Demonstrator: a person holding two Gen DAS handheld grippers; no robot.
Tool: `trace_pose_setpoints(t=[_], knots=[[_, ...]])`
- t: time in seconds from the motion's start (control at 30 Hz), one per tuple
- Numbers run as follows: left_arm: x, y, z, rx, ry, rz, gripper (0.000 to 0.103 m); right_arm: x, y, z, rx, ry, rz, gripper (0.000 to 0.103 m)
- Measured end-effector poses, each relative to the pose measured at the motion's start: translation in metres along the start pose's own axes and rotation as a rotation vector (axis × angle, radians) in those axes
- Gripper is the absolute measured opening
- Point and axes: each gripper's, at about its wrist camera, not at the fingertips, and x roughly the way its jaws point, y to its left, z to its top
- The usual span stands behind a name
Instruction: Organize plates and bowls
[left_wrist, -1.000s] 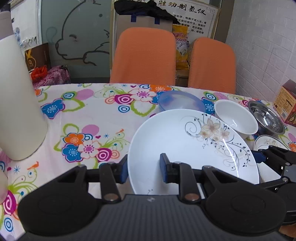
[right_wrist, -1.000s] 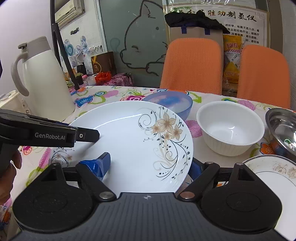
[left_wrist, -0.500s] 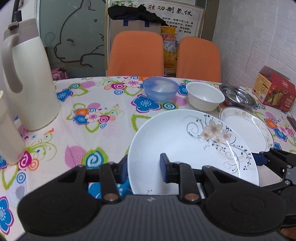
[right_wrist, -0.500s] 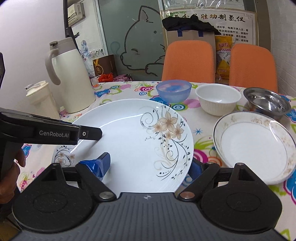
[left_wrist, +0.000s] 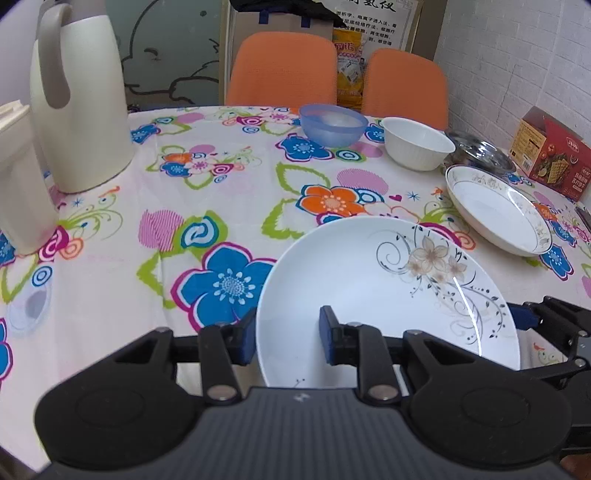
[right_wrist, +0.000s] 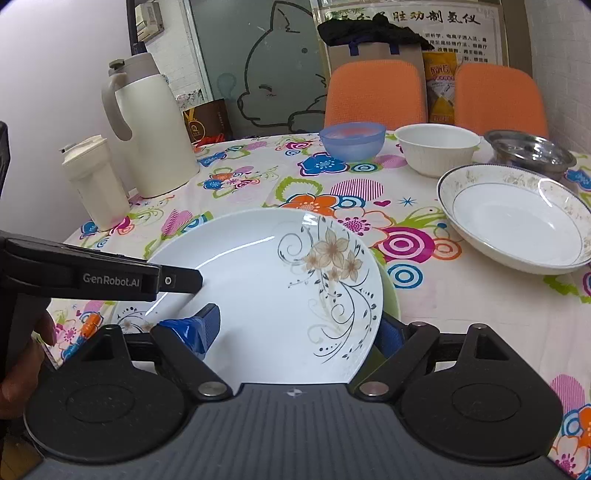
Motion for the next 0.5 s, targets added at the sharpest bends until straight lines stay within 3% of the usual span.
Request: trace_pose_setpoints(t=[0.17,0.2,0.23,0.27,0.43,0.5], knots=[[-0.007,0.000,0.001,0.005,-0.059,-0.008,0.024,-0.005,-0.006,0.001,0.063,-0.040,0.002,0.071],[-0.011,0.002,0.003,0.005,-0.083,0.000,0.031,-0.005,-0.007,0.002,0.069,-0.041,0.001,0.072],[-0.015,0.004,0.005,0.003,-0.098,0.004,0.046,-0.006,-0.007,0.002,0.072,-0.042,0.003,0.072],[-0.017,0.006,0.007,-0.008,-0.106,0.008,0.055,-0.007,-0.008,0.002,0.082,-0.046,0.010,0.071],[-0.025,0.018,0.018,-0.046,-0.134,0.021,0.057,-0.028,-0.016,0.006,0.124,-0.169,-0.048,0.074],[-0.026,0.020,0.021,-0.060,-0.128,0.010,0.057,-0.035,-0.022,0.011,0.126,-0.179,-0.048,0.074]])
